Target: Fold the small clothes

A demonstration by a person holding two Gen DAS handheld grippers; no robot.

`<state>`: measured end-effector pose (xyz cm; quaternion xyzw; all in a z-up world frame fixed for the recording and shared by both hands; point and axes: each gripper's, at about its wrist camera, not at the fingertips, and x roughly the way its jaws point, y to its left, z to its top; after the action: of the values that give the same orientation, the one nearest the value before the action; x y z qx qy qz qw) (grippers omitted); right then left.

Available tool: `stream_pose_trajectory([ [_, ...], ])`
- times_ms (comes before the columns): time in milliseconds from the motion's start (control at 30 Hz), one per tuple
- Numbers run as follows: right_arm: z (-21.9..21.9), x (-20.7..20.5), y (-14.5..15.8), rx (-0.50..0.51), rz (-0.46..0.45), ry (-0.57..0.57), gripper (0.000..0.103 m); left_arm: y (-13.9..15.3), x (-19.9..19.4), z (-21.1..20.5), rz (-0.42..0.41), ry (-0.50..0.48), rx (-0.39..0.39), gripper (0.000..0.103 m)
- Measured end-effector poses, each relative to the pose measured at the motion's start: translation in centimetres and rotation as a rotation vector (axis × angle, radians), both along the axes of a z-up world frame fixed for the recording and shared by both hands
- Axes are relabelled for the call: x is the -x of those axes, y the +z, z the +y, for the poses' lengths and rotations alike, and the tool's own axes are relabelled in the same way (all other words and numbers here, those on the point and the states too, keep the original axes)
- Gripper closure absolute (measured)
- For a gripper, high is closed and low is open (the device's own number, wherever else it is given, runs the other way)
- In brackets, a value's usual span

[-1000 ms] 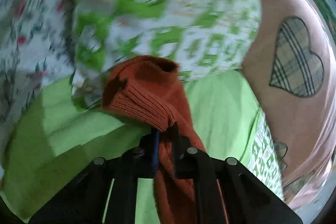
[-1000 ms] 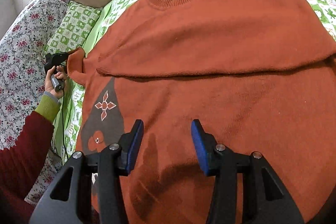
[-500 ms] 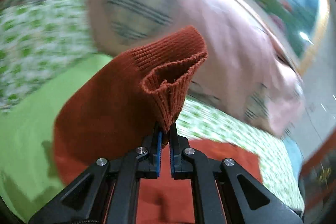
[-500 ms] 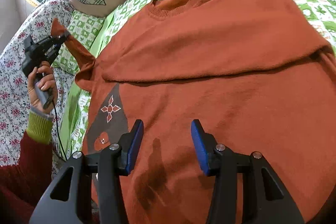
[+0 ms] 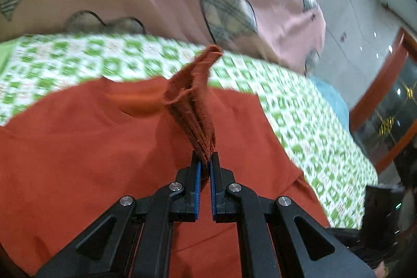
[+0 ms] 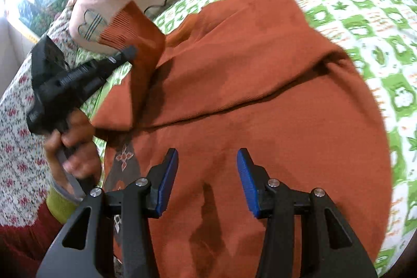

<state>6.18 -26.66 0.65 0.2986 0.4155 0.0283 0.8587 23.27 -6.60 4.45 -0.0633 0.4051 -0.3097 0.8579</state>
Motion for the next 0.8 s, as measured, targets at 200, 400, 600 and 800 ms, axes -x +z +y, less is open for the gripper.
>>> stream_pose_trajectory([
  [200,-1.9,0.2,0.4,-0.007,-0.023,-0.082,0.055,-4.8,-1.0,-3.5,0.073,-0.042,-0.084,0.095],
  [400,-1.8,-1.8,0.5,-0.017,-0.024,-0.098,0.05,-6.1,0.5,-2.6,0.138,-0.044,-0.076,0.048],
  [600,-1.4,-4.3,0.9,-0.02,-0.048,-0.074,0.05,-4.5,4.5,2.3,0.112,-0.001,-0.102,0.048],
  [800,-3.1,-7.9,-0.7,-0.067,-0.026,-0.126,0.049,-4.3,8.4,12.8,0.106,0.273,-0.185,0.048],
])
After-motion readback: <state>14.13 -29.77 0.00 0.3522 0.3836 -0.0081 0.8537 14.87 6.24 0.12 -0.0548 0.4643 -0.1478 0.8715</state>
